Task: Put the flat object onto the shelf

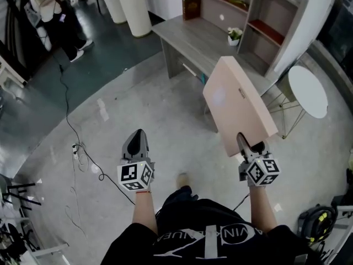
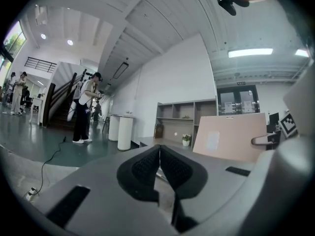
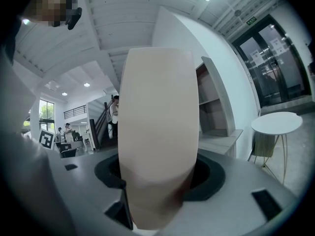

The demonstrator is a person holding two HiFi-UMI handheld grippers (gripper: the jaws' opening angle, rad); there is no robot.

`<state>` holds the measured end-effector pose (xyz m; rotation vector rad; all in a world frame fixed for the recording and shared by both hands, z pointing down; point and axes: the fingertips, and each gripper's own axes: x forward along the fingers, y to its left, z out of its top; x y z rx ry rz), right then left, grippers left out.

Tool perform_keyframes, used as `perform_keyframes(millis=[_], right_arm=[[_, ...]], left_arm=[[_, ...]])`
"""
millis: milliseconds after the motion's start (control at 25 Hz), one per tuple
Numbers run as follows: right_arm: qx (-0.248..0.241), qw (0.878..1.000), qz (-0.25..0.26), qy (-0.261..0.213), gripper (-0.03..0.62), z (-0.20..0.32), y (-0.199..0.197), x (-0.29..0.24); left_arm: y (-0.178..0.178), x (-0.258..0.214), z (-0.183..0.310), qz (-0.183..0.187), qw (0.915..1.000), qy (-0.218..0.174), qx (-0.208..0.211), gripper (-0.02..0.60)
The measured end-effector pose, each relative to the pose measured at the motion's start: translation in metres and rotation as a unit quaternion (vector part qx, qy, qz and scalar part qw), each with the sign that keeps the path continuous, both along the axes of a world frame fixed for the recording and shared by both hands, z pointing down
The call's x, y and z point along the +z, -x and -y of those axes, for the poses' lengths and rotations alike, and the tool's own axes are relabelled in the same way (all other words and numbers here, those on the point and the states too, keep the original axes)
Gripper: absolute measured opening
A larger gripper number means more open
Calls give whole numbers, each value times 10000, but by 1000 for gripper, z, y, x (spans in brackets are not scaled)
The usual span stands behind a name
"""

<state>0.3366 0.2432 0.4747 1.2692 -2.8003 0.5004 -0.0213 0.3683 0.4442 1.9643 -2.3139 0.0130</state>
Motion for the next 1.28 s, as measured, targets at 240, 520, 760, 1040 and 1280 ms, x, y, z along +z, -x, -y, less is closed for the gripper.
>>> perform_keyframes(millis=[240, 520, 760, 1040, 1280], right_arm=[[151, 9999, -18, 34, 288, 37, 36, 1], [263, 9996, 20, -102, 288, 69, 74, 0], [222, 9995, -23, -205, 288, 80, 90, -8], [244, 9995, 209, -75, 288, 124, 102, -2], [57, 9997, 221, -89, 287, 180, 133, 2]], left_arm=[[43, 0, 49, -51, 9999, -7, 118, 6], [83, 3, 91, -76, 9997, -110, 211, 6], [95, 10, 112, -238, 9992, -70, 322, 6], [101, 26, 147, -185, 9992, 120, 343, 6], [130, 20, 196, -145, 9997, 81, 185, 6]])
